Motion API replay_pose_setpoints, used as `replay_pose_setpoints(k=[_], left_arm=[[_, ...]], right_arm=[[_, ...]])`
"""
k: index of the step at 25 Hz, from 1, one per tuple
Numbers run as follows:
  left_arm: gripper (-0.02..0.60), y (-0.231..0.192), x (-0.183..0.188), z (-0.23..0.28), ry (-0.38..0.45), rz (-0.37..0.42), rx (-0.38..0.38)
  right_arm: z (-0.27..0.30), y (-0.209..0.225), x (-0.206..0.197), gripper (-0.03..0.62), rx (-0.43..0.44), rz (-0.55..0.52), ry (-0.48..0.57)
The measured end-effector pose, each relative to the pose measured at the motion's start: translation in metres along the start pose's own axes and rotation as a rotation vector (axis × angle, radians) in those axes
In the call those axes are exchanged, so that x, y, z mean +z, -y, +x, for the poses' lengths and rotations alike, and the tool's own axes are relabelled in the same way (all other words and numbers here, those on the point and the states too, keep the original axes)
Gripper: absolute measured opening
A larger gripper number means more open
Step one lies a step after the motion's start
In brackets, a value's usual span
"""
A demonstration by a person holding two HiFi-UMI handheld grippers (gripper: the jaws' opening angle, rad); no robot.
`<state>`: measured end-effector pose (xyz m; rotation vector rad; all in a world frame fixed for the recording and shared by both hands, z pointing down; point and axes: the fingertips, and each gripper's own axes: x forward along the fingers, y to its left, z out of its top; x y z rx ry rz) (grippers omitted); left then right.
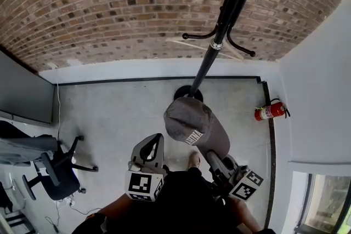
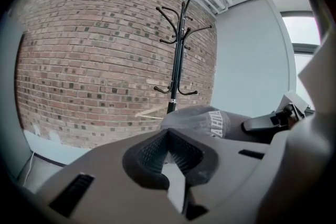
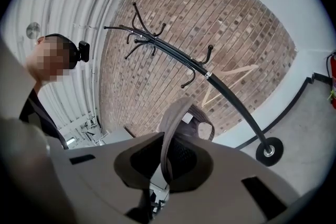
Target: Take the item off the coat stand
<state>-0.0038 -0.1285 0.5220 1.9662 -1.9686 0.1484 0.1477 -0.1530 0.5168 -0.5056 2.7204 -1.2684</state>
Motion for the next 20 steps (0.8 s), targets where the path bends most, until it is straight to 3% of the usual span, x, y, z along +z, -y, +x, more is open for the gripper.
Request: replay_pose_setpoints(k=[10,20], left_arm=[[0.026,0.054,0.007,0.019,0.006,0.038,0.007],[0.026,0.071,0.01,0.02,0.012,0.059,0.023]], right_arm=[[-0.032,0.023,0.03,0.029,0.032,-0.042,0.015],[-0.05,0.029,0.04,0.029,0.045,-0.053,0.029]])
